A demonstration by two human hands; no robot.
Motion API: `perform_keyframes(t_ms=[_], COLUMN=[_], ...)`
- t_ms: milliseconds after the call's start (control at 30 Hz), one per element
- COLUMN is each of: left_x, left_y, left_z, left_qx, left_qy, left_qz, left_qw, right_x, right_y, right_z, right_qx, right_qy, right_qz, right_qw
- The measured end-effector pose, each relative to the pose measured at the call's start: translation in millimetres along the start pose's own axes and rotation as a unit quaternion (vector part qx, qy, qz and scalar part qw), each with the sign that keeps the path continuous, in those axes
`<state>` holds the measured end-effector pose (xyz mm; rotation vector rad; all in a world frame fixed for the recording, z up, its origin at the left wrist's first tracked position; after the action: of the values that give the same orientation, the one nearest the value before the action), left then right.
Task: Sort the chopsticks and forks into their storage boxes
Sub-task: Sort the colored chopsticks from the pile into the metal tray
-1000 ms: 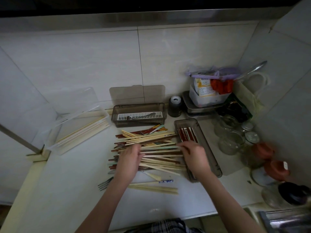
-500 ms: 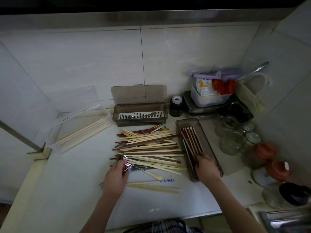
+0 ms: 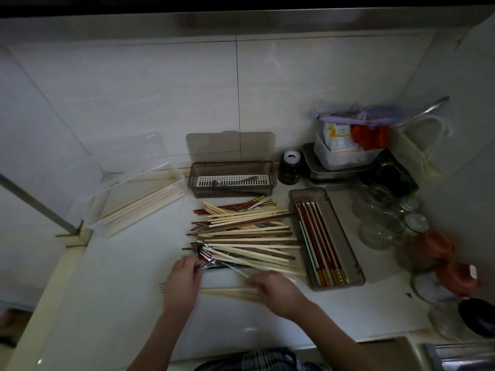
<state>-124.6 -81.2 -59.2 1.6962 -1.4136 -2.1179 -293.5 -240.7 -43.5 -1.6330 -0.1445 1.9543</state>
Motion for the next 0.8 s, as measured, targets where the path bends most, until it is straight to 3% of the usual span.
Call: perform_keyframes(t_ms=[100,233,533,800], left_x=[-3.3,-2.2,-1.0,9.1], left_y=[5.1,12.6,10.0,2.3], left_z=[-6.0,-14.0,-22.4,8.5], left_qx=[-0.001,-0.021,-0.037,0.081], left_qy=[-0.002,-0.004,-0.009,-0.028], left_qz=[-0.047,-0.079,-0.103,-0.090], left_qw=[0.999,0.997,0.994,0.992], right_x=[17.0,12.5,5.6,4.9], right_y=[-4.7,-5.7,-6.5,-0.9], right_z=[-4.7,-7.2,-14.9,-13.9], right_qx=[-0.037,-0.026,0.009,0.013], right_qy=[-0.023,-0.024,0.058,0.058], right_qz=[0.028,0.153,0.177,0.211], right_qw=[0.999,0.988,0.983,0.976])
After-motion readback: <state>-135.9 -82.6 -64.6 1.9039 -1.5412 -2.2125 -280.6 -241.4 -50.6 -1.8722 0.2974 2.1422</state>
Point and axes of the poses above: each hand's wrist, its own z-axis away from the middle knuckle, its own x-axis out of the palm, y = z × x, the point moved 3 cm from there along -z, towards the middle knuckle, and after that the axes turned 11 degrees about z, right-handed, at the moved point
